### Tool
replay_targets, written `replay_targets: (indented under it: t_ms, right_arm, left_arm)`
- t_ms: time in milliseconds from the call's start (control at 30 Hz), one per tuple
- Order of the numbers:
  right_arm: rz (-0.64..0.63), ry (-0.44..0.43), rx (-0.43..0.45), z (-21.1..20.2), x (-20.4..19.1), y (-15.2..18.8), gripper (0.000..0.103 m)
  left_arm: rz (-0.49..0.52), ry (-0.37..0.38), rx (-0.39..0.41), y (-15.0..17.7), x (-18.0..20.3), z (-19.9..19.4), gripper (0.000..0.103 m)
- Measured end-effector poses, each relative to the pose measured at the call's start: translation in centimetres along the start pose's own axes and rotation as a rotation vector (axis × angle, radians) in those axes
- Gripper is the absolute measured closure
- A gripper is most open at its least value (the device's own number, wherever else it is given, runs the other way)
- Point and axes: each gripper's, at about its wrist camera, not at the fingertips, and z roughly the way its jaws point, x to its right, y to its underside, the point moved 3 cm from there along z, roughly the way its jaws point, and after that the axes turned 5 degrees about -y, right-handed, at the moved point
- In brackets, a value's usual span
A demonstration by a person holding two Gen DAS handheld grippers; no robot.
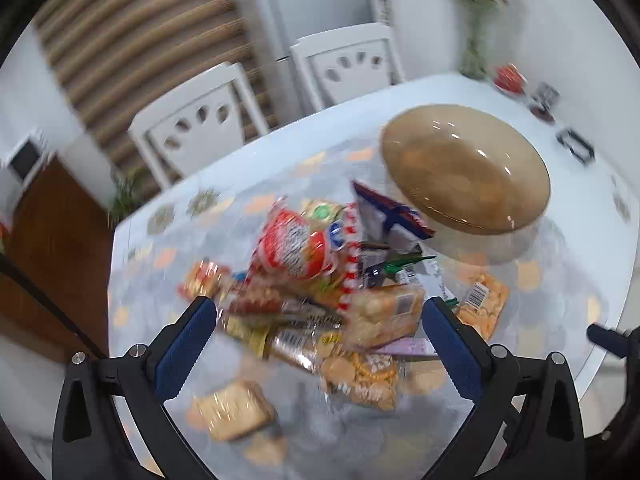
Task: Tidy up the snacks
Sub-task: 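Move both tools over the snack pile toward the wrapped bread slice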
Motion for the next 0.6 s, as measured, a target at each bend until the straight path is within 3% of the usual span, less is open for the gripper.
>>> replay_targets:
  t_ms: [133, 233, 367, 467, 600]
  right_arm:
    - [-0.039, 0.073, -0.002, 0.0, 0.3, 0.0, 0.000]
    - [-0.074, 0.062, 0.005, 0.1, 0.1, -0.2, 0.000]
    - [-0.147, 0.017, -0.021, 1.4, -1.2, -1.4, 0.000]
    - [-0.181, -0.035, -0.054, 2.1, -2.5, -2.7, 0.000]
    - [-0.222, -0.062, -0.050, 2.1, -3.9, -4.0, 0.000]
  left_arm:
    - [0.042, 0.003, 0.026, -0.4, 1.4, -0.2, 0.001]
    - [0.009, -0.010, 0.020, 0.2, 0.5, -0.5, 0.001]
    - [-0.111, -0.065, -0.041, 2.4, -2.8, 0.0, 0.001]
    - [-0.246, -0.061, -0.107, 4.6, -5.9, 0.5, 0.001]
    - [-0.318, -0.090, -0.142, 6.6, -8.0, 1.0, 0.001]
